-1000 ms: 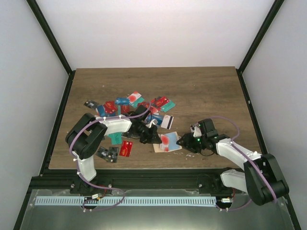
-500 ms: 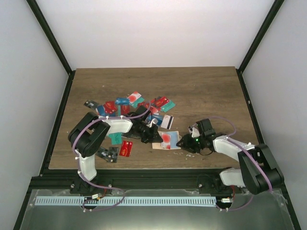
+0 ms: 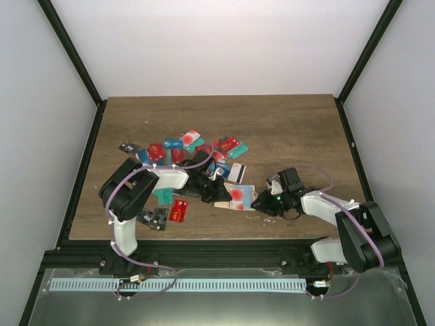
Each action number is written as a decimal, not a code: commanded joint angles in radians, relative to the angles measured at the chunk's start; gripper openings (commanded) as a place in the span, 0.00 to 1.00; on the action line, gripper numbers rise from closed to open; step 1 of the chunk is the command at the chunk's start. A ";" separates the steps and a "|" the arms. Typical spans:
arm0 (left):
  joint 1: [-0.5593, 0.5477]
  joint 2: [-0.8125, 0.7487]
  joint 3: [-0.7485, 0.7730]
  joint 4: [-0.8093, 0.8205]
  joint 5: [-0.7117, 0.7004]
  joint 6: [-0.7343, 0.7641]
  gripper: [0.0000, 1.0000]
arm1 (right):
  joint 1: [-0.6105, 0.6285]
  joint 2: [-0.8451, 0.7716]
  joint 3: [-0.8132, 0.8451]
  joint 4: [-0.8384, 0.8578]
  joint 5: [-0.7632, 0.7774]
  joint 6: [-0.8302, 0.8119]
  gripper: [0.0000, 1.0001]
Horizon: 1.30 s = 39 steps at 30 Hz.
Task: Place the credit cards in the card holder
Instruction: Insert the credit card into the card holder.
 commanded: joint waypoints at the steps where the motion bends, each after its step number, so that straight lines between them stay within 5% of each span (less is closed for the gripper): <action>1: -0.004 0.021 -0.011 0.010 -0.029 -0.011 0.04 | -0.004 -0.004 0.060 -0.058 0.054 -0.053 0.29; 14: -0.004 0.041 0.014 0.047 -0.011 0.007 0.04 | -0.004 0.033 0.129 -0.074 0.101 -0.078 0.31; 39: 0.005 0.054 0.021 0.105 -0.015 0.003 0.04 | -0.003 0.201 0.127 -0.029 0.150 -0.120 0.15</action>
